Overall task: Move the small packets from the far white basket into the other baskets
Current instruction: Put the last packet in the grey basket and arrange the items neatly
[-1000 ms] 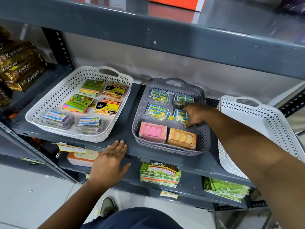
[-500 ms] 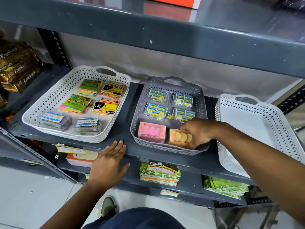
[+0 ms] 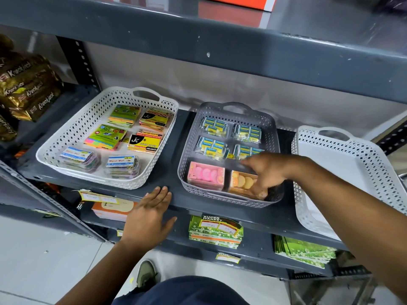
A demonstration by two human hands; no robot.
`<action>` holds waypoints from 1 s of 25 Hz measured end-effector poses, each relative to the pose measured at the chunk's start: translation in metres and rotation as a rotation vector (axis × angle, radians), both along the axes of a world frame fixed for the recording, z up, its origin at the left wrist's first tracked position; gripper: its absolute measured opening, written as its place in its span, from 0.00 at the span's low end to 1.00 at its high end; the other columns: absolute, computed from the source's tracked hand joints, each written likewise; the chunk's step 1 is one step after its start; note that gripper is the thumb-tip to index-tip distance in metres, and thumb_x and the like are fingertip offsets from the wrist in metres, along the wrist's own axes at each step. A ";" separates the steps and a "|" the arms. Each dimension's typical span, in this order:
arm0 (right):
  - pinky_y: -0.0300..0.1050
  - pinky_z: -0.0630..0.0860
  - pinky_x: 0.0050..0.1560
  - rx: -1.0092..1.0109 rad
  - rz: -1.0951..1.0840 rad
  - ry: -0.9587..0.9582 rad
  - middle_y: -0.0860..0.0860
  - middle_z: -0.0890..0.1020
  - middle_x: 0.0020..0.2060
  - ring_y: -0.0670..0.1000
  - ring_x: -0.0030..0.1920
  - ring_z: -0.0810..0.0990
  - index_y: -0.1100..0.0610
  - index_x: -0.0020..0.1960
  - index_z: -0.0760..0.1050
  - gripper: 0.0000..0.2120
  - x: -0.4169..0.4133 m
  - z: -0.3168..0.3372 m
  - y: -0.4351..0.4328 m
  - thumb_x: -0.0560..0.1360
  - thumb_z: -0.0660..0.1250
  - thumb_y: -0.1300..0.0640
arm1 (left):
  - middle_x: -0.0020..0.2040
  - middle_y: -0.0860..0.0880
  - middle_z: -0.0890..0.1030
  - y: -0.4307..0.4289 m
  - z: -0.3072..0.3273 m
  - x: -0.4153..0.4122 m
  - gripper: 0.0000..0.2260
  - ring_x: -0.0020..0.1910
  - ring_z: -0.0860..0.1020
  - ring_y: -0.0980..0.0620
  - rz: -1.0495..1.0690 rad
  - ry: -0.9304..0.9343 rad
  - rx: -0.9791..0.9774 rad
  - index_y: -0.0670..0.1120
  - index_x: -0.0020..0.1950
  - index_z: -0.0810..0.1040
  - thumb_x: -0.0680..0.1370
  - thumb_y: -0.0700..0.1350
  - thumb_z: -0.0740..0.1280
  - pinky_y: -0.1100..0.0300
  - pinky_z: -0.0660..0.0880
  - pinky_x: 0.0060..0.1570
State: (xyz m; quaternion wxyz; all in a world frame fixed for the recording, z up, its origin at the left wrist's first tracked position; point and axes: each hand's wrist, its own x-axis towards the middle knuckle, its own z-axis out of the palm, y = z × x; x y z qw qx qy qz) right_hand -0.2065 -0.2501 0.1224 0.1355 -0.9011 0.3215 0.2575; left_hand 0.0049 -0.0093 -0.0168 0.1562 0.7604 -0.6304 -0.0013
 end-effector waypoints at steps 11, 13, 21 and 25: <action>0.46 0.76 0.34 -0.181 0.163 -0.141 0.51 0.75 0.35 0.55 0.38 0.78 0.57 0.46 0.74 0.16 0.064 -0.028 0.033 0.64 0.73 0.52 | 0.62 0.40 0.78 -0.001 -0.003 0.002 0.26 0.63 0.75 0.41 0.009 -0.002 -0.013 0.38 0.61 0.79 0.69 0.54 0.67 0.43 0.74 0.59; 0.48 0.79 0.40 -0.104 0.170 -0.135 0.52 0.78 0.39 0.56 0.42 0.80 0.58 0.55 0.73 0.23 0.063 -0.027 0.028 0.64 0.74 0.50 | 0.63 0.41 0.78 -0.001 -0.004 0.002 0.26 0.63 0.75 0.41 0.009 -0.006 -0.011 0.38 0.61 0.78 0.68 0.53 0.69 0.43 0.73 0.60; 0.47 0.77 0.51 -0.151 -0.088 -0.213 0.57 0.80 0.55 0.57 0.49 0.79 0.59 0.63 0.72 0.29 0.099 -0.042 -0.040 0.67 0.74 0.47 | 0.62 0.40 0.78 0.000 -0.001 0.003 0.26 0.62 0.76 0.40 -0.005 -0.008 -0.020 0.38 0.61 0.78 0.67 0.51 0.73 0.42 0.73 0.59; 0.42 0.73 0.42 -0.193 -0.098 -0.211 0.53 0.80 0.47 0.54 0.43 0.77 0.58 0.62 0.73 0.30 0.105 -0.054 -0.046 0.64 0.75 0.47 | 0.62 0.40 0.78 -0.001 -0.002 0.005 0.27 0.62 0.76 0.40 -0.015 -0.021 -0.032 0.38 0.61 0.78 0.67 0.50 0.75 0.42 0.73 0.59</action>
